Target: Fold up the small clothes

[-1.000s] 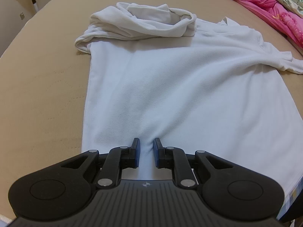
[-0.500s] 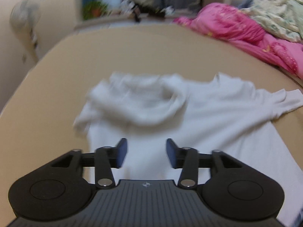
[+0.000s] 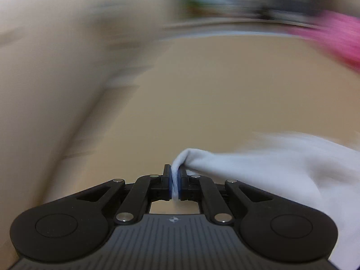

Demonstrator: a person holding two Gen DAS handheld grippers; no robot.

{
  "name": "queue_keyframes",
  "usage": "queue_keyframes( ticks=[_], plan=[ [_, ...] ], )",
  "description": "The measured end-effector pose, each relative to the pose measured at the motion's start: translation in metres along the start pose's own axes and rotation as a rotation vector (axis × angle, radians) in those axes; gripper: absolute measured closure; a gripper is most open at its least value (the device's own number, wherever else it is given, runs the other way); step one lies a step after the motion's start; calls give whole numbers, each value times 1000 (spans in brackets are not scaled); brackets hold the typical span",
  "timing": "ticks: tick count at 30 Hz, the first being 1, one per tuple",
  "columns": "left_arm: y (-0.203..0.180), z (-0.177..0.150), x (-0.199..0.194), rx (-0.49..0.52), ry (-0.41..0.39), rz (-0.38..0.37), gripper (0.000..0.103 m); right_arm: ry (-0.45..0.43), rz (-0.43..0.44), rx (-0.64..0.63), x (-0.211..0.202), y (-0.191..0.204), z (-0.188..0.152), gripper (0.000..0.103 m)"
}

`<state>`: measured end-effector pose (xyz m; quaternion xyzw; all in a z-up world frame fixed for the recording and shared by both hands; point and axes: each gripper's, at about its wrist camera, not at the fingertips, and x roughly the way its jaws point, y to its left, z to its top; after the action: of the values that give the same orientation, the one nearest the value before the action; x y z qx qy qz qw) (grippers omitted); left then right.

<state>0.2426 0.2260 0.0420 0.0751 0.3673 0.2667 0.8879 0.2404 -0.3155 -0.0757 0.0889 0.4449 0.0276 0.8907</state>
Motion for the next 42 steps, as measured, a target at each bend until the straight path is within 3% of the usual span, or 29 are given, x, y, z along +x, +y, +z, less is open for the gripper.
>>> queue_keyframes(
  ticks=[1, 2, 3, 4, 5, 8, 10, 12, 14, 17, 19, 20, 21, 22, 23, 24, 25, 26, 27, 29, 31, 34, 37, 38, 39, 41, 42],
  plan=[
    [35, 3, 13, -55, 18, 197, 95, 0, -4, 1, 2, 0, 1, 53],
    [65, 5, 20, -98, 26, 323, 95, -4, -8, -3, 3, 0, 5, 53],
    [86, 7, 19, -145, 24, 319, 95, -7, -11, -15, 3, 2, 7, 53],
    [97, 7, 13, -198, 4, 259, 95, -10, -17, -25, 3, 4, 7, 53],
    [96, 6, 4, -243, -31, 183, 87, -20, -24, -27, 5, 6, 10, 53],
    [51, -1, -9, -237, -99, -36, 61, -92, -22, 3, -4, 1, 17, 53],
    [0, -7, -3, -193, -93, -248, 59, -158, -33, 18, -7, -4, 24, 53],
    [-48, -11, 8, -140, -78, -375, 59, -194, -47, 27, -4, -9, 31, 53],
    [-91, -12, 21, -45, -81, -460, 58, -210, -32, 39, 5, -16, 41, 53],
    [-140, -5, 48, 49, -75, -550, 35, -193, -2, 30, 32, -19, 50, 50],
    [-165, 3, 76, 92, -65, -574, 27, -169, 1, 28, 45, -19, 54, 50],
    [-177, 6, 95, 119, -44, -596, 20, -156, 15, 30, 53, -19, 56, 50],
    [-189, 3, 112, 154, -5, -624, 19, -153, 20, 31, 59, -20, 58, 50],
    [-202, 4, 127, 197, 25, -625, 21, -158, 22, 29, 62, -20, 61, 49],
    [-212, -1, 132, 229, 29, -611, 31, -164, 33, 21, 62, -18, 62, 57],
    [-222, -3, 140, 265, 33, -621, 60, -177, 53, 7, 63, -16, 65, 75],
    [-227, -6, 145, 294, 50, -675, 78, -176, 52, -10, 62, -12, 66, 86],
    [-230, -10, 143, 324, 29, -715, 92, -171, 36, -38, 64, -8, 68, 94],
    [-233, -14, 137, 382, -22, -713, 97, -167, 40, -58, 66, -6, 69, 96],
    [-233, -17, 135, 436, -62, -713, 98, -157, 56, -72, 71, -7, 72, 99],
    [-223, -9, 138, 364, -80, -706, 99, -168, 76, -66, 69, -12, 80, 101],
    [-193, 12, 141, 177, -127, -684, 99, -299, 94, -39, 61, -14, 105, 101],
    [-186, 19, 147, 129, -123, -619, 96, -438, 93, -60, 57, 2, 138, 101],
    [-188, 19, 148, 134, -89, -598, 87, -456, 71, -87, 62, 9, 146, 101],
    [-190, 20, 150, 160, -68, -564, 79, -444, 49, -111, 72, 16, 153, 100],
    [-177, 18, 130, 182, -130, -487, 79, -320, -22, -95, 91, 23, 163, 100],
    [-164, 14, 117, 168, -158, -496, 79, -299, -37, -84, 87, 23, 163, 100]
  ],
)
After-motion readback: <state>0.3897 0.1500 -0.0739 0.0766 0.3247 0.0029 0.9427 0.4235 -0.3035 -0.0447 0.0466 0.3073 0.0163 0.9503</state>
